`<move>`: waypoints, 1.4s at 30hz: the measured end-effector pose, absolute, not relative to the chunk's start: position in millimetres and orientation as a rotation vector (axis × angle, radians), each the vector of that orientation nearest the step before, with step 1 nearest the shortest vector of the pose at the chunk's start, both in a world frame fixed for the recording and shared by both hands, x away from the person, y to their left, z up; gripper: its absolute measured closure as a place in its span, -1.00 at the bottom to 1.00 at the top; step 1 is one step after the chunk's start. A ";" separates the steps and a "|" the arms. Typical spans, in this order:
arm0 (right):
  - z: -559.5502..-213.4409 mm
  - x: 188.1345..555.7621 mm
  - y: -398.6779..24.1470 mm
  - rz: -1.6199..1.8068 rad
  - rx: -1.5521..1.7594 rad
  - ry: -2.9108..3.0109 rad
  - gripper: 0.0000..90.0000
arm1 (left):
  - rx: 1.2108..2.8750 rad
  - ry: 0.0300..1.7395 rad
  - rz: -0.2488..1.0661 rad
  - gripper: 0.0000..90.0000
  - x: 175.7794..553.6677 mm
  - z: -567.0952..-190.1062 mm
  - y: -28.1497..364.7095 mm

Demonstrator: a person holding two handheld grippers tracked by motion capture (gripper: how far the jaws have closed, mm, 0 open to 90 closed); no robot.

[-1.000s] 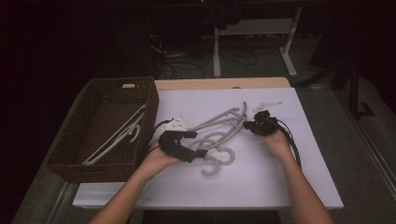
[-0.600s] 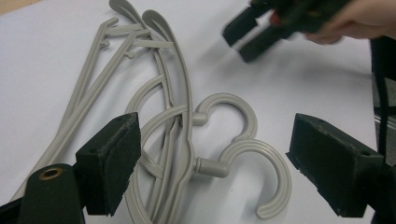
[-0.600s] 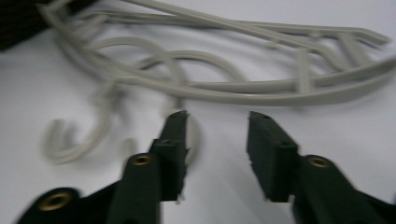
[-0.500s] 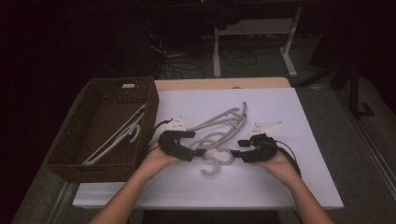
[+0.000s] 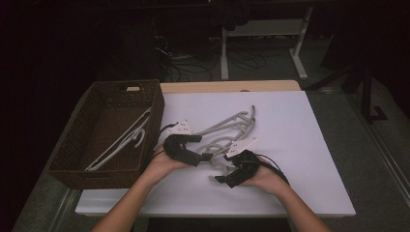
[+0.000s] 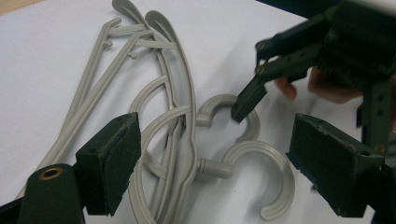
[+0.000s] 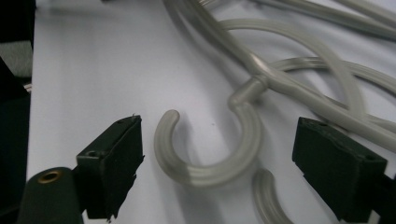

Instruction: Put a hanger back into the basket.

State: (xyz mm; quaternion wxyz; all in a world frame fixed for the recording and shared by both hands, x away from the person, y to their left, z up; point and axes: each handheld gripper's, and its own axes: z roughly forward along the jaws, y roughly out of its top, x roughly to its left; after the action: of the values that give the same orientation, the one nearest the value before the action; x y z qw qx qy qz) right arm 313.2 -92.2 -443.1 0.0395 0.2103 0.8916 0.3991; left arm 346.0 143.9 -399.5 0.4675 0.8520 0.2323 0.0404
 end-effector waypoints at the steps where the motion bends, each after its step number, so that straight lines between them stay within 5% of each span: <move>1: -444.8 313.3 -89.3 1.207 0.642 2.739 -0.67 | 2.090 0.571 0.099 -0.63 346.1 -399.5 144.2; 31: -448.4 314.0 -86.6 1.170 0.503 2.793 -0.43 | 2.148 0.549 0.084 -0.63 345.9 -403.5 143.8; 42: -435.7 313.6 -108.5 1.229 0.521 2.817 -0.43 | 2.341 0.489 0.083 -0.37 343.0 -420.8 134.8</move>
State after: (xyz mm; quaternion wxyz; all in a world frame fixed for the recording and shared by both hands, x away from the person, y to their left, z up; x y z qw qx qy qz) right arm 313.6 -108.5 -435.7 0.0122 0.1671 0.9036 0.3942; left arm 343.0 134.8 -420.8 0.3655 0.9106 0.1901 0.0321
